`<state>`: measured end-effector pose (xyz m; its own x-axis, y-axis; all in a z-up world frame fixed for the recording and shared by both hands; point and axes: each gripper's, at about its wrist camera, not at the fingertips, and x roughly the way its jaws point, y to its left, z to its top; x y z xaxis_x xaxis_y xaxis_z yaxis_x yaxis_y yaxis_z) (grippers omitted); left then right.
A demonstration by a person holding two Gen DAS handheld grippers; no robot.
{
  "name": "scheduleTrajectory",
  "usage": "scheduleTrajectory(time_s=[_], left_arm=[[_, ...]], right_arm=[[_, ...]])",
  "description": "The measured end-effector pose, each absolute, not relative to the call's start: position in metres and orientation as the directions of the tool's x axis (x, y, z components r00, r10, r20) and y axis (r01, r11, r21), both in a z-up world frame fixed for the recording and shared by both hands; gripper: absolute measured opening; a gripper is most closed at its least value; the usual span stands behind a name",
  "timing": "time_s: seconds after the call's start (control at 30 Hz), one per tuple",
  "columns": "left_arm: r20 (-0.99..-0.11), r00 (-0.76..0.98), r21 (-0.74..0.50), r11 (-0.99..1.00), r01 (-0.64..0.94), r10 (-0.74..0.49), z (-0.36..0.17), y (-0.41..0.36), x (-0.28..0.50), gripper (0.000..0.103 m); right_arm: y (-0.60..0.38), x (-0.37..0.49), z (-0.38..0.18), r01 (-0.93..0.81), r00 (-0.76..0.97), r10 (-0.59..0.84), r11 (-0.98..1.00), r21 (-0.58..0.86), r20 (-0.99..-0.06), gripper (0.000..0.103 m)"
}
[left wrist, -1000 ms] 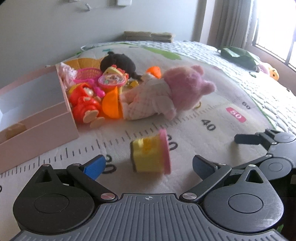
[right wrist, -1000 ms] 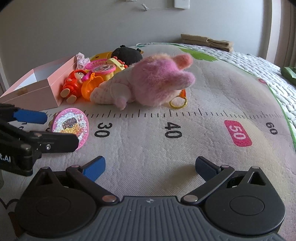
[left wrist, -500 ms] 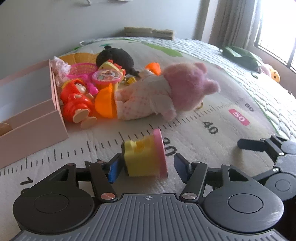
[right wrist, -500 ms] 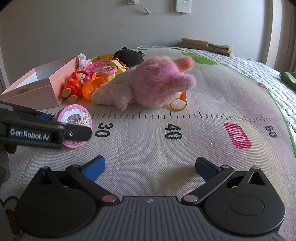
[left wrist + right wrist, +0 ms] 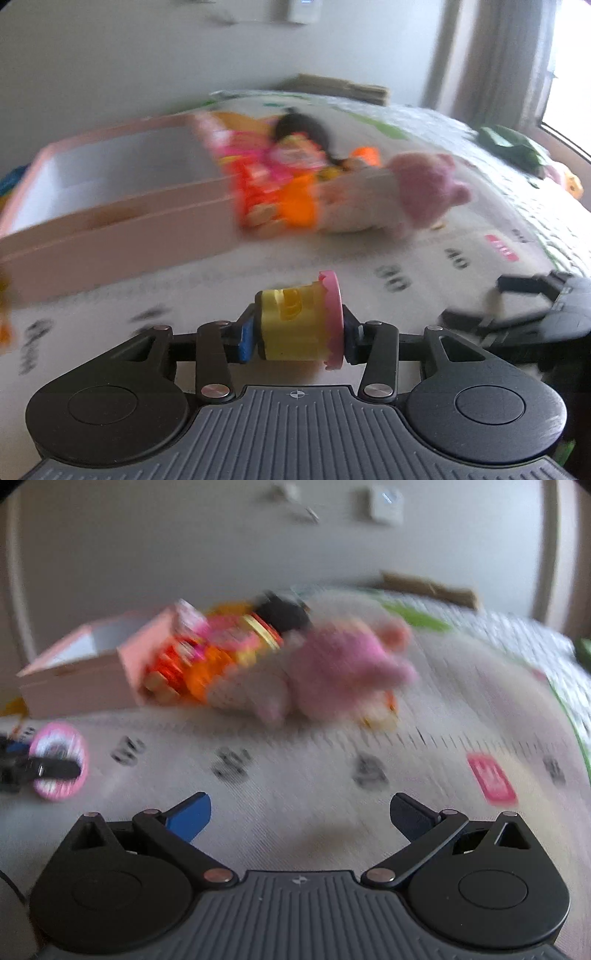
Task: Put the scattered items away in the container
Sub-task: 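Grasp the orange plastic piece with the right gripper while the left gripper holds the pudding cup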
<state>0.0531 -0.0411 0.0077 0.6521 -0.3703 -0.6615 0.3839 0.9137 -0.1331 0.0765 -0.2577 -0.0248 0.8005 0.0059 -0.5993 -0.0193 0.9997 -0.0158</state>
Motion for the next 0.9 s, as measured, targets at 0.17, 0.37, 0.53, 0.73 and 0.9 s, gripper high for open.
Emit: scheduleTrajectory(time_s=[0.17, 0.37, 0.53, 0.73, 0.9], left_arm=[[-0.683, 0.668, -0.16, 0.953, 0.259, -0.296, 0.009, 0.016, 0.032, 0.048], [-0.696, 0.678, -0.182, 0.972, 0.15, -0.236, 0.006, 0.057, 0.019, 0.048], [-0.688, 0.682, -0.204, 0.968, 0.144, -0.247, 0.005, 0.066, 0.014, 0.049], [-0.684, 0.679, -0.222, 0.963, 0.153, -0.266, 0.005, 0.064, 0.015, 0.055], [-0.685, 0.683, -0.2, 0.966, 0.162, -0.256, 0.004, 0.061, 0.019, 0.055]], right_arm=[[-0.217, 0.103, -0.002, -0.151, 0.867, 0.083, 0.983, -0.101, -0.491, 0.092], [-0.18, 0.165, -0.008, -0.22, 0.842, 0.09, 0.958, -0.186, -0.531, 0.052], [-0.161, 0.194, -0.026, -0.239, 0.835, 0.048, 0.929, -0.282, -0.549, 0.049], [-0.15, 0.201, -0.031, -0.263, 0.823, 0.054, 0.919, -0.294, -0.565, 0.029], [-0.156, 0.18, -0.02, -0.282, 0.806, 0.104, 0.933, -0.223, -0.583, 0.018]])
